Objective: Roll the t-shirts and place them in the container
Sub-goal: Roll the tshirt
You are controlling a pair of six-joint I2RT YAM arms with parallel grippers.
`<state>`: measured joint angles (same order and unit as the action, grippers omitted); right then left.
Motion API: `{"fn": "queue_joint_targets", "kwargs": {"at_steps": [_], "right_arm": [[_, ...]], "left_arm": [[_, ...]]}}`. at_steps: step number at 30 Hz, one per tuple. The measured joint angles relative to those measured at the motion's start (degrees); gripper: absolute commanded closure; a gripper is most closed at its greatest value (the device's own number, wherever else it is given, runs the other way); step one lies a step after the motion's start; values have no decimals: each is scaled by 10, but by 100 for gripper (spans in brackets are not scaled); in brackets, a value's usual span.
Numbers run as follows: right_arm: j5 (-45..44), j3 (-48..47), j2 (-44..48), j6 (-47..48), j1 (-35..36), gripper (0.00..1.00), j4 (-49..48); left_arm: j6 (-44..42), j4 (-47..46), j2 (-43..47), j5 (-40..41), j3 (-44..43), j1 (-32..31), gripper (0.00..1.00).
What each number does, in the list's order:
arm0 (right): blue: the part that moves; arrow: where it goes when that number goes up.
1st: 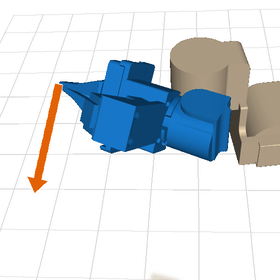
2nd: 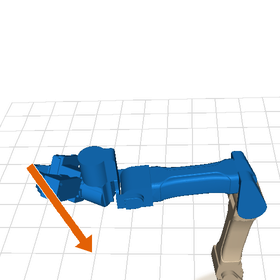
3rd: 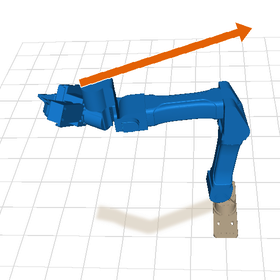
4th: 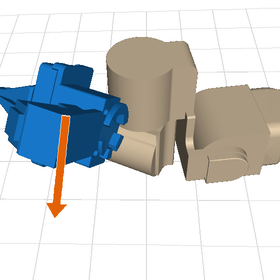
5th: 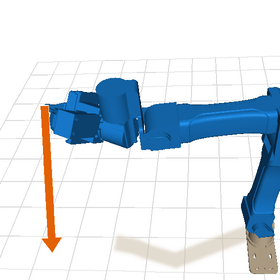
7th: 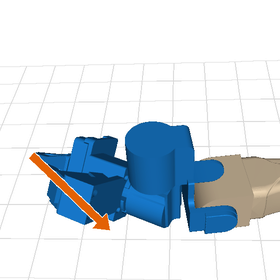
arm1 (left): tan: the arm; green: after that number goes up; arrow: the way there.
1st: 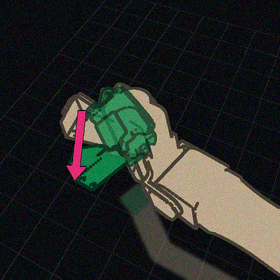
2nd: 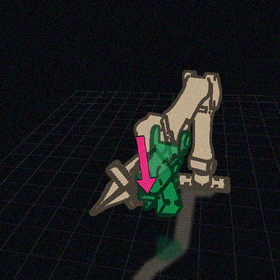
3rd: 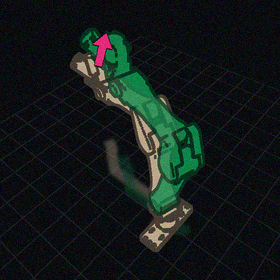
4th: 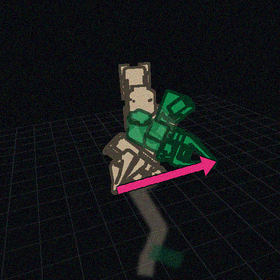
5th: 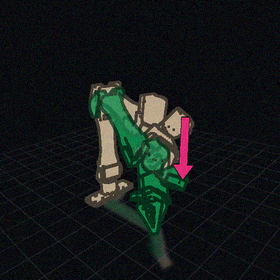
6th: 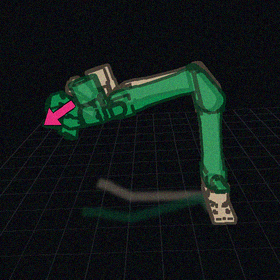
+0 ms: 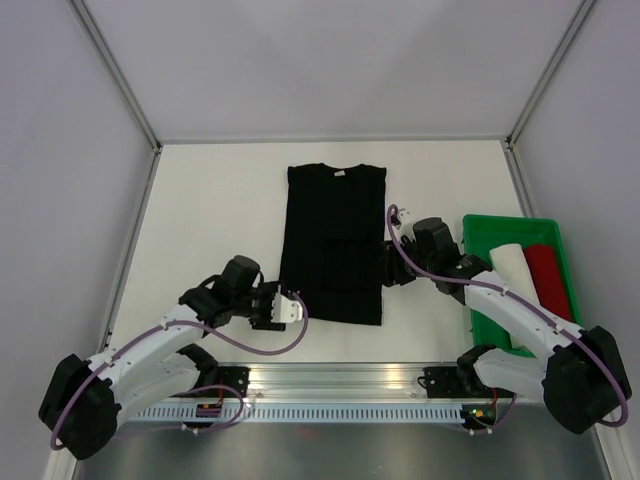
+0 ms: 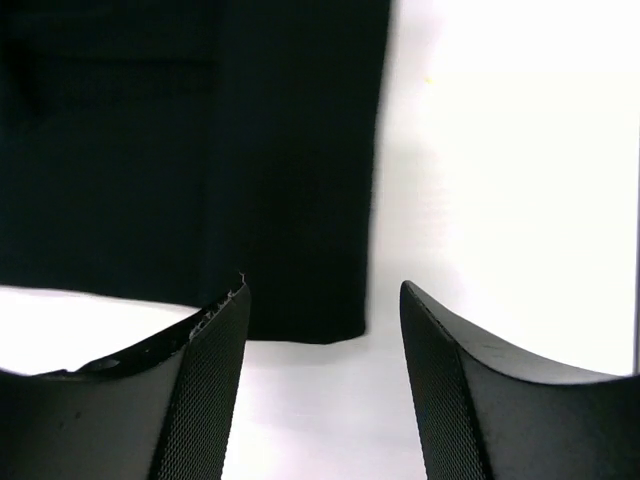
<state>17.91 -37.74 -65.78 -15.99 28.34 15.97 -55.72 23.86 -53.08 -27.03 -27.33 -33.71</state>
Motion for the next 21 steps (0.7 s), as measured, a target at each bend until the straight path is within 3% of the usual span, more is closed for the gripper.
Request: {"fn": "queue_joint_targets", "kwargs": {"at_steps": [8,13,16,17,21], "right_arm": [[0,6,23,43,12,52,0],[0,25,23,67,42,51,0],[1,25,28,95,57,51,-2],[2,25,31,110,61,51,-3],[2,27,48,191,74,51,-10]], "left_arm": [[-10,-23,-31,63,44,-31,32],[-9,-70,-83,98,40,-32,39],[-9,-87,-95,105,40,-33,51],[-9,-88,-96,105,41,-33,64],[-5,-92,-101,104,43,-33,97]]}}
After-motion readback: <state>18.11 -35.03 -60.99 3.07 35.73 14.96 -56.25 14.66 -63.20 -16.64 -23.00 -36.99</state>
